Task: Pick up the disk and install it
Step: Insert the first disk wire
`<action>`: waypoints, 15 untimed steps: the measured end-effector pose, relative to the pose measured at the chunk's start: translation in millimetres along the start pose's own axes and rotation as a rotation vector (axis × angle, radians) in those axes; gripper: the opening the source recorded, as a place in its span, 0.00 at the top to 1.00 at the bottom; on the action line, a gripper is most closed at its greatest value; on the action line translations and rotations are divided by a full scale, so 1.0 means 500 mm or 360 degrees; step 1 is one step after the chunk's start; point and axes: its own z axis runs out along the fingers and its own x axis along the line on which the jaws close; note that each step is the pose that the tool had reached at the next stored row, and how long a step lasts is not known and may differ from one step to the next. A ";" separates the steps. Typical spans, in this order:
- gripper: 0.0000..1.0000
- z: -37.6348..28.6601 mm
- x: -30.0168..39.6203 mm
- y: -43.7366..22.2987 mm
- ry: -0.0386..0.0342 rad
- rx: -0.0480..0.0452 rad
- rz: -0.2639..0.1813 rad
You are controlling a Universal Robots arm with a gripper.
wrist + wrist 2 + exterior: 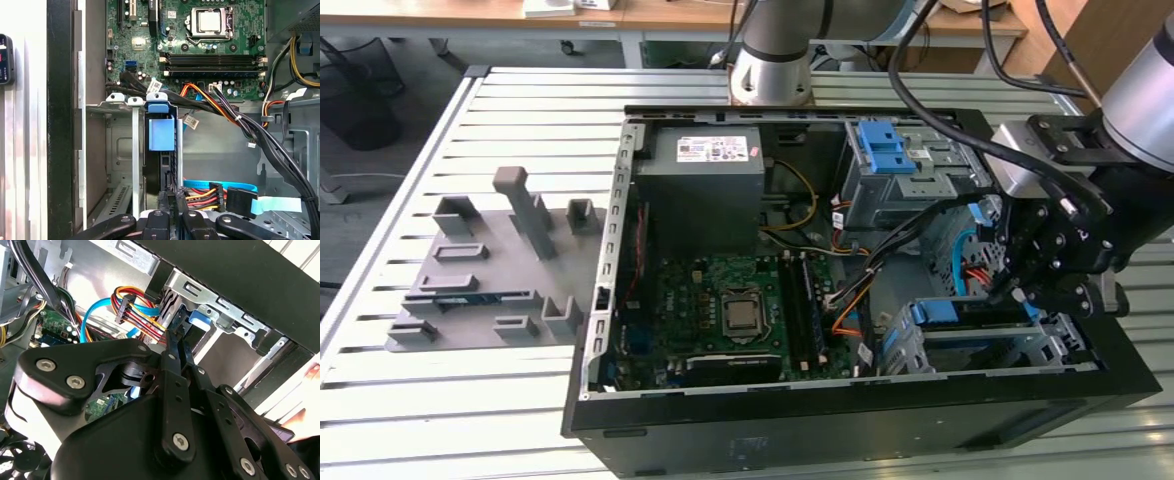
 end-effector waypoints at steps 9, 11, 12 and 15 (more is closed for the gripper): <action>0.84 0.005 0.000 0.000 0.0000 -0.0001 0.0000; 0.84 0.007 0.000 -0.001 0.0000 -0.0001 0.0000; 0.84 0.008 0.000 -0.001 0.0000 -0.0001 0.0000; 0.84 0.009 0.000 -0.001 0.0001 -0.0002 0.0000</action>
